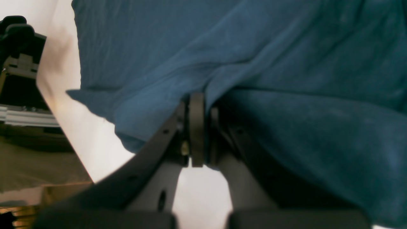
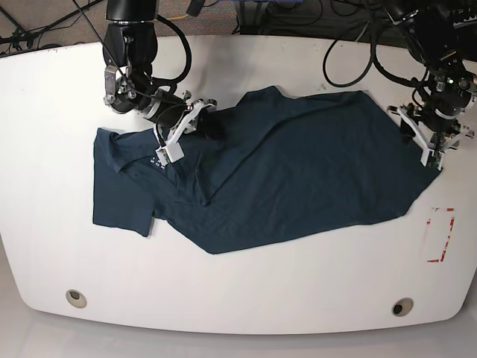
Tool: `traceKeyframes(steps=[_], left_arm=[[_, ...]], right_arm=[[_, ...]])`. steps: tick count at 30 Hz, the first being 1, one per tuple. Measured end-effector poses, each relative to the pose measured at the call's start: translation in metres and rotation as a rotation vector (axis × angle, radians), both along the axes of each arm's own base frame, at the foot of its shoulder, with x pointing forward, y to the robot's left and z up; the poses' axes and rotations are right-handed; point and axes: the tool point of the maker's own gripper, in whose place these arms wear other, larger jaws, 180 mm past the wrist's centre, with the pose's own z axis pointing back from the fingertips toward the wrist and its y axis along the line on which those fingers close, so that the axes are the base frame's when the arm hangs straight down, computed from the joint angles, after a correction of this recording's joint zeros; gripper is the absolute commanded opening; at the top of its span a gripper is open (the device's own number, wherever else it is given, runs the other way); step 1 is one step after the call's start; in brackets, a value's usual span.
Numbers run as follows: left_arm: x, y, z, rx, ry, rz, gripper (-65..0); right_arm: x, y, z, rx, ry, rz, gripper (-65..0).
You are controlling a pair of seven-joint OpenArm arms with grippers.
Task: Fold the T-shirt properly
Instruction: 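Release and regrasp the shirt's shoulder edge with the right gripper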
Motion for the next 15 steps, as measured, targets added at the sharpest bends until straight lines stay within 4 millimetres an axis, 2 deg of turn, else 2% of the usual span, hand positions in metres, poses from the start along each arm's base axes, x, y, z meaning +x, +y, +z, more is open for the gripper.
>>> traceKeyframes(steps=[4,11,15], left_arm=[[0.014,0.024,-0.009,-0.018,0.016,0.094,-33.8],[0.038,0.051,-0.034,-0.094,0.079,0.174,-33.6],[0.047,0.067,-0.046,-0.133,0.124,0.194,-33.6]], right_arm=[[-0.002,-0.001,0.014,-0.001,-0.046,0.002,-65.0],[-0.021,-0.014,0.019,-0.068,-0.062,0.025,-65.0],[-0.023,-0.014,0.025,-0.076,-0.082,0.033,-65.0]])
